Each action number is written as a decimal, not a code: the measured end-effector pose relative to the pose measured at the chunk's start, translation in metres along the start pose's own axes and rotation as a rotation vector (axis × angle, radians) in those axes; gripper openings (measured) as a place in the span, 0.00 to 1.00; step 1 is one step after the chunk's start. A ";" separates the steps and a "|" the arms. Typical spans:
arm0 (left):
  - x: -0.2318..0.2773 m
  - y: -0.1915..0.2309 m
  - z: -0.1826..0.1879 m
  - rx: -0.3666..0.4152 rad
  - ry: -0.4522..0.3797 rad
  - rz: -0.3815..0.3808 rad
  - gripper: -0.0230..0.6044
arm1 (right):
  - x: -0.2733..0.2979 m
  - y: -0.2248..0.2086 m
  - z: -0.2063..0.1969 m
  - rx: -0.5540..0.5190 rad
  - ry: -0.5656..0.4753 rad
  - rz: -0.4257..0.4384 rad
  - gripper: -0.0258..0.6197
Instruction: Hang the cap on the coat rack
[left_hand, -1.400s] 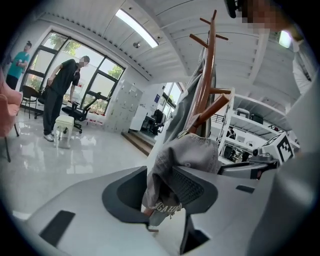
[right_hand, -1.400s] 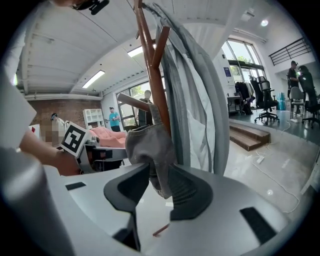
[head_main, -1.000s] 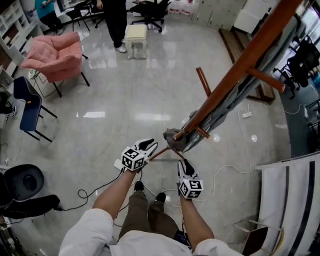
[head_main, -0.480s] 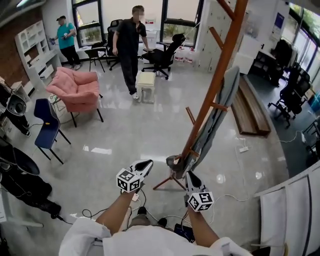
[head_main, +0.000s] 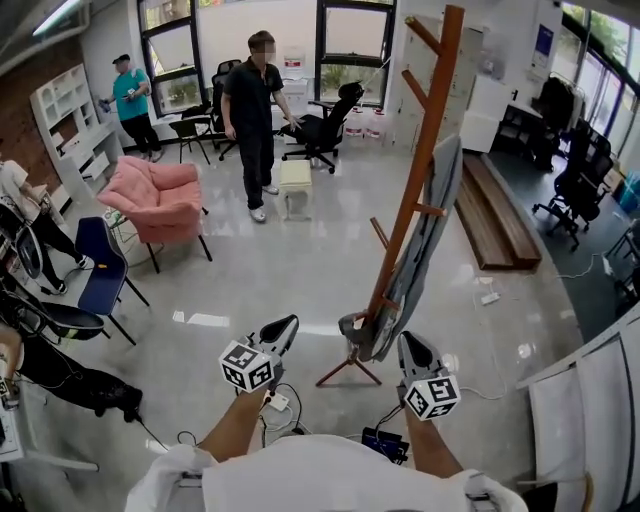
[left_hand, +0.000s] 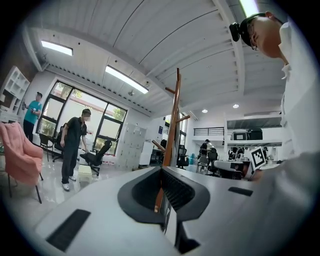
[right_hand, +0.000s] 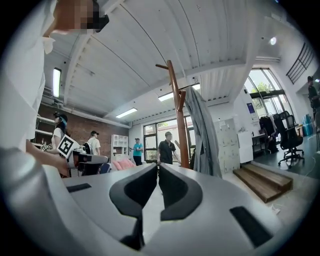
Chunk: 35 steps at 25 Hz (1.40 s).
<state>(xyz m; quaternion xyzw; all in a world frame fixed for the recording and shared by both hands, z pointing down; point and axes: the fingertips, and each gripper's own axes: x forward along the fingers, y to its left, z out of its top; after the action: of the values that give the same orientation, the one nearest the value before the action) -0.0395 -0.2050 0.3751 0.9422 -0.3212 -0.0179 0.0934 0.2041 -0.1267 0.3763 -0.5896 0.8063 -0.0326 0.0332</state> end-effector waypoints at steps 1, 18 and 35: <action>-0.003 0.002 0.001 0.007 0.000 -0.002 0.06 | -0.001 0.001 0.002 -0.005 -0.001 -0.006 0.09; -0.014 0.001 -0.011 -0.014 0.003 -0.068 0.06 | 0.016 0.042 0.011 -0.038 -0.035 0.016 0.08; -0.019 -0.015 -0.014 -0.023 0.005 -0.135 0.06 | 0.007 0.048 0.007 0.014 -0.041 0.013 0.08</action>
<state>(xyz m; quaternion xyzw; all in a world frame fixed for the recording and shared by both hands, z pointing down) -0.0440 -0.1793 0.3857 0.9607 -0.2564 -0.0254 0.1035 0.1567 -0.1191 0.3650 -0.5847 0.8090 -0.0262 0.0540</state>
